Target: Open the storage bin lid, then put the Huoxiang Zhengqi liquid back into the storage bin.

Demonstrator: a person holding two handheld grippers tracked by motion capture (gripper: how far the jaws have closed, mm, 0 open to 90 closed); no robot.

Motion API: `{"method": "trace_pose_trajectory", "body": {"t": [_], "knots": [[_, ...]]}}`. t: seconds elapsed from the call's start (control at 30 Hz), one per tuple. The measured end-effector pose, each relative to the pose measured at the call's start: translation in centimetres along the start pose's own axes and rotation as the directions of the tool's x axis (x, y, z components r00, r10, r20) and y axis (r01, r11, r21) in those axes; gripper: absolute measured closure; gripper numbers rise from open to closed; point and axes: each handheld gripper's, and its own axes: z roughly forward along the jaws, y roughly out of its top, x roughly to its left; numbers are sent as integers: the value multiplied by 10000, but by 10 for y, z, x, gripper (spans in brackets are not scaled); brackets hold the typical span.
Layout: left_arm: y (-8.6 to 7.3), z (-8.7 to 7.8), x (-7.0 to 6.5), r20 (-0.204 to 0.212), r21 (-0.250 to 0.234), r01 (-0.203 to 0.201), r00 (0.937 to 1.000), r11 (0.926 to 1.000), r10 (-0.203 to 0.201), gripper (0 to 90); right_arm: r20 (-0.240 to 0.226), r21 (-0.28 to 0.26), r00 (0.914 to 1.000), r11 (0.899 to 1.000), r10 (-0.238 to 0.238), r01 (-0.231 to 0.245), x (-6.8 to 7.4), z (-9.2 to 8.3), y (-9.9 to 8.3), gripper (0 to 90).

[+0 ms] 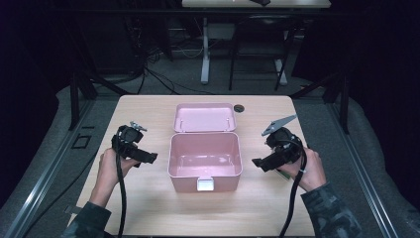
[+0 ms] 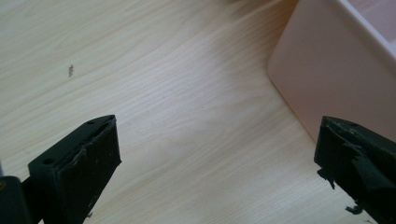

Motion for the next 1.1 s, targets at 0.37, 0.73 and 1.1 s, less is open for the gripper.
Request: {"method": "trace_pose_trajectory", "body": {"t": [0.37, 0.73, 1.1], "knots": [[-6, 9, -1, 85, 408, -157, 9998, 9990, 154, 2, 489, 995, 9988, 9949, 86, -135, -40, -19, 0, 117], [-20, 15, 8, -46, 747, 123, 9999, 9971, -120, 2, 283, 2440, 9986, 9685, 451, -506, -73, -6, -2, 34], [-25, 17, 11, -24, 943, 179, 9998, 9954, -178, 2, -592, 4199, 9971, 9074, 470, -178, -93, 23, -2, 208]]}}
